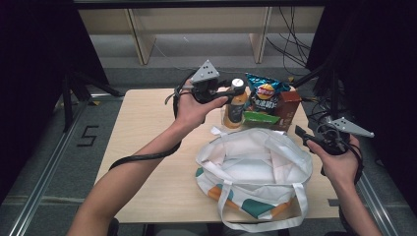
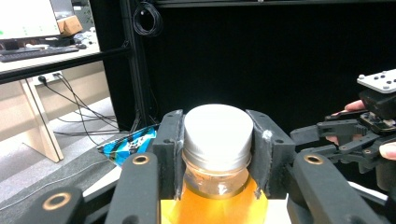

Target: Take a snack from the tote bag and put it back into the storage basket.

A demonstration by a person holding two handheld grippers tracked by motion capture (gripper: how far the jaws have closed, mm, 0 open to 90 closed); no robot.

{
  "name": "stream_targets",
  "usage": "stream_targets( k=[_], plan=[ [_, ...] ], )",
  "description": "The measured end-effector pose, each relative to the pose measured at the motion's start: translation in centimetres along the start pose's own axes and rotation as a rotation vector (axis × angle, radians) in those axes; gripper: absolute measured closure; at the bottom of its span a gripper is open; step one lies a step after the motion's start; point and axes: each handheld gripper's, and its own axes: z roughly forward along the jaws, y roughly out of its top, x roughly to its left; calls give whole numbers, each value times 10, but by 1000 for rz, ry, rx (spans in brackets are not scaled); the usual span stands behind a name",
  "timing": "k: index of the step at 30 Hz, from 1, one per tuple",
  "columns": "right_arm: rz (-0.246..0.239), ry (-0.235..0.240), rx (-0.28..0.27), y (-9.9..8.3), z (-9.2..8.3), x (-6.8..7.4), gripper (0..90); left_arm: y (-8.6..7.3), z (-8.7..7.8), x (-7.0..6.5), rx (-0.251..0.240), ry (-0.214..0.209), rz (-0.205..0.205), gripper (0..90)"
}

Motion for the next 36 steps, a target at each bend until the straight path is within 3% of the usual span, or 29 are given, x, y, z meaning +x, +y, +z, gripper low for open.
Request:
stream_targets(
  k=[4, 7, 12, 14, 19, 22, 24, 28, 29, 36],
  plan=[
    [-22, 2, -2, 0, 1, -2, 450, 1, 2, 2, 0, 8, -6, 588],
    [-7, 16, 27, 1, -1, -1, 450, 2, 4, 4, -1, 12, -5, 588],
    [0, 0, 0, 0, 0, 0, 450, 1, 6, 6, -2, 14, -7, 588],
    [-20, 12, 6, 1, 0, -2, 450, 0, 7, 7, 2, 18, -5, 588],
    [-1, 0, -1, 0, 0, 0, 450, -2, 10, 9, 3, 21, -9, 588],
    [-2, -1, -1, 0, 0, 0, 450, -3, 11, 11, 5, 25, -8, 588],
    [-28, 14, 14, 0, 0, -2, 450, -4, 13, 12, 7, 29, -8, 588],
    [-9, 0, -1, 0, 0, -1, 450, -6, 15, 14, 8, 34, -12, 588],
    [-22, -1, -8, -1, 1, -2, 450, -6, 15, 15, 10, 35, -12, 588],
    [-28, 13, 13, 0, 0, -3, 450, -9, 19, 19, 12, 43, -24, 588]
  ],
)
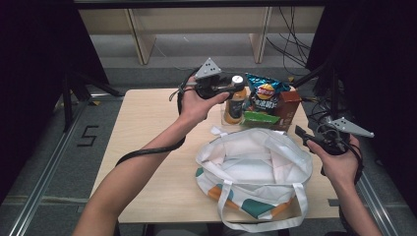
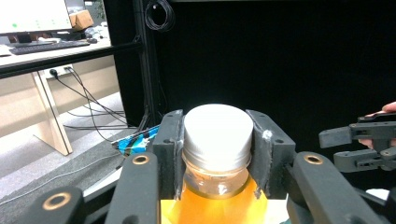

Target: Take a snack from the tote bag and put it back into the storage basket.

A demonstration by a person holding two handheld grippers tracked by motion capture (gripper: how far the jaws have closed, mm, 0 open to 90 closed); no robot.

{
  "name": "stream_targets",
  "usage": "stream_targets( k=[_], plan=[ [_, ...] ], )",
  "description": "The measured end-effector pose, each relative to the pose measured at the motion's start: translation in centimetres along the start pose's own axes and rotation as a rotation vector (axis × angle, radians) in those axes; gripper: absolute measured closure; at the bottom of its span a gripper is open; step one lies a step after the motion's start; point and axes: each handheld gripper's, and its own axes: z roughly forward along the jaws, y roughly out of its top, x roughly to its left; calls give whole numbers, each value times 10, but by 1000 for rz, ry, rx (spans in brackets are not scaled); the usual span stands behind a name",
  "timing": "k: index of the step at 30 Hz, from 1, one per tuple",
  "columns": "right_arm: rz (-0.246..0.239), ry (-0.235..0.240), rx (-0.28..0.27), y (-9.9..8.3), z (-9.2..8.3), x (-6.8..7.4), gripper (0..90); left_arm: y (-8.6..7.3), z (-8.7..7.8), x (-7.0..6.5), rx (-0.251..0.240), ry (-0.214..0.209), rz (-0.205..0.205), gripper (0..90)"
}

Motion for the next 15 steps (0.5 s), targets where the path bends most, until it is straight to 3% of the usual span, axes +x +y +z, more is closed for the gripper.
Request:
stream_targets(
  k=[2, 5, 9, 11, 12, 15],
  plan=[
    [-16, -12, -27, 0, 2, -1, 450, -1, 1, 2, 1, 5, 1, 588],
    [24, -12, -15, 0, 0, 2, 450, -2, 2, 4, 2, 11, -1, 588],
    [1, 12, -1, 1, 0, -1, 450, -5, 4, 8, 11, 22, -3, 588],
    [2, 5, -4, 1, 0, 0, 449, -6, 4, 9, 13, 26, -3, 588],
    [25, 3, 4, 1, -1, 1, 449, -7, 5, 10, 13, 33, -7, 588],
    [-1, 5, -3, 1, -1, -1, 449, -8, 7, 11, 17, 36, -9, 588]
  ],
)
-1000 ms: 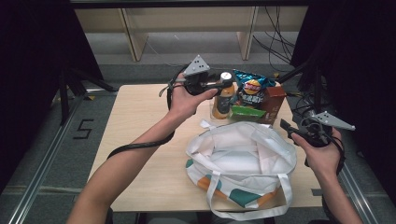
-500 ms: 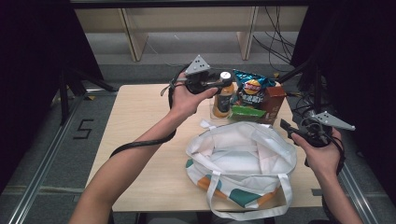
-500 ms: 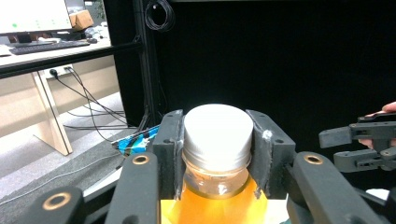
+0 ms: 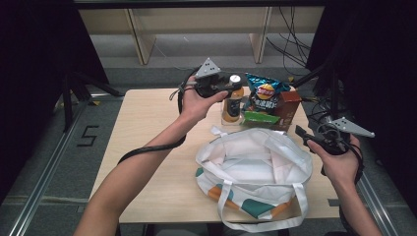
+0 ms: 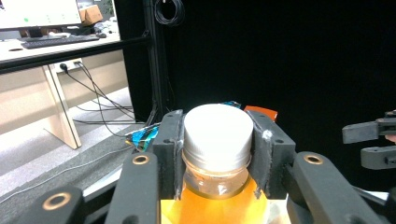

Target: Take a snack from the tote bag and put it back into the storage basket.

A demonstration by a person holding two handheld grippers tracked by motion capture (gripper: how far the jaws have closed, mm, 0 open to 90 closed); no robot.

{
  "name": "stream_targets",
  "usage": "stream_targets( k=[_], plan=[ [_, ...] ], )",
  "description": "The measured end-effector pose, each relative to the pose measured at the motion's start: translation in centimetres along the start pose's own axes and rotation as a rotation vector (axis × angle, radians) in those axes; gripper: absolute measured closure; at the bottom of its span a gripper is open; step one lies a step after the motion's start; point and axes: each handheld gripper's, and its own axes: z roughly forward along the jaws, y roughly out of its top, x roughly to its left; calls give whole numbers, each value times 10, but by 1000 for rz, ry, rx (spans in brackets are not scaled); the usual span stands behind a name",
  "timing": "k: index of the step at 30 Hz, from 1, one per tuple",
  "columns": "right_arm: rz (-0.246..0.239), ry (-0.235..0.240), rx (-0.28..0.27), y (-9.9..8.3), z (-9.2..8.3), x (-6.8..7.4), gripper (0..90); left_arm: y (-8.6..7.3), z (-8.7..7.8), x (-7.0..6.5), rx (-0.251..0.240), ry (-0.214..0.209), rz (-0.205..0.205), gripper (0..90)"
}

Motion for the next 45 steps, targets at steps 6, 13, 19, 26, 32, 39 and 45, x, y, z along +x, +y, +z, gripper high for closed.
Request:
stream_targets(
  k=[6, 13, 19, 26, 32, 39, 45],
  plan=[
    [4, 7, 1, 0, 0, 0, 449, -2, 3, 2, 8, 2, 4, 588],
    [4, 4, 1, 0, 1, 0, 449, -4, 6, 7, 8, 14, 10, 588],
    [11, -2, -1, 0, 0, 1, 449, -5, 8, 10, 16, 27, 16, 588],
    [10, 1, 1, 0, 0, 1, 450, -8, 13, 13, 22, 27, 4, 588],
    [-4, 9, -8, 0, 1, -2, 449, -10, 16, 16, 27, 29, -1, 588],
    [6, 8, 3, 0, 0, -1, 449, -13, 21, 19, 38, 34, 0, 588],
    [21, -2, 6, 0, 0, 2, 449, -14, 24, 21, 39, 29, 8, 588]
  ],
)
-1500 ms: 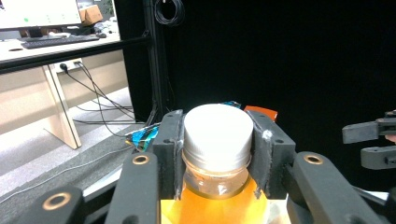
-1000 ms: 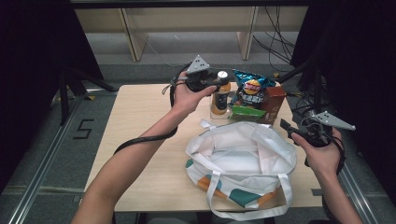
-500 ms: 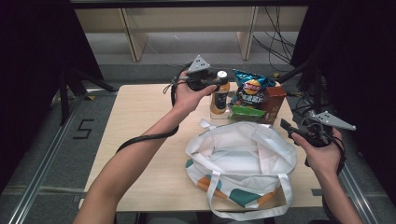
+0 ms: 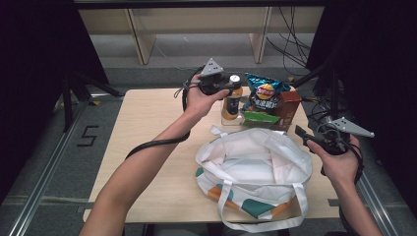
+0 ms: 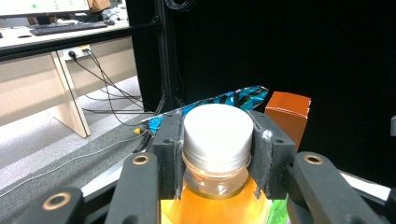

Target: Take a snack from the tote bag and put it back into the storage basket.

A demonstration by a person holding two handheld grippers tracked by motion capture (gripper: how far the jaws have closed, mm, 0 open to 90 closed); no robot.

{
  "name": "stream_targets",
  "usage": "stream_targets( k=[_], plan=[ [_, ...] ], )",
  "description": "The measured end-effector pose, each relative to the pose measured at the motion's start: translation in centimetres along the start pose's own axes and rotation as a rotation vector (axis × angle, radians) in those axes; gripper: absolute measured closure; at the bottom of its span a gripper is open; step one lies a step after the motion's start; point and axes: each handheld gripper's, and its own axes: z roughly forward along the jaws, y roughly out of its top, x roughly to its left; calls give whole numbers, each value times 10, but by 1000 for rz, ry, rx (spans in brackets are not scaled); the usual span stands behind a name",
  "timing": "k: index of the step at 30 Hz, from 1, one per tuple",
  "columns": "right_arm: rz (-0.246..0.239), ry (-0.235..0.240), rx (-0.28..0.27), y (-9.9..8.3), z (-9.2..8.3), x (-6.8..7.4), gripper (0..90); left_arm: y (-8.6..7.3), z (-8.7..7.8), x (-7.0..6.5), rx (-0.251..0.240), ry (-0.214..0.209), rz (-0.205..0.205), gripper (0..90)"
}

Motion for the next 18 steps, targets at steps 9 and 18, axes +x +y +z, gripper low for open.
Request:
stream_targets(
  k=[9, 18],
  plan=[
    [-17, 6, 3, -1, 1, -1, 449, -5, 8, 9, -2, 1, 26, 588],
    [-14, 6, 3, -1, 1, -1, 449, -12, 12, 12, 23, -2, 19, 588]
  ],
)
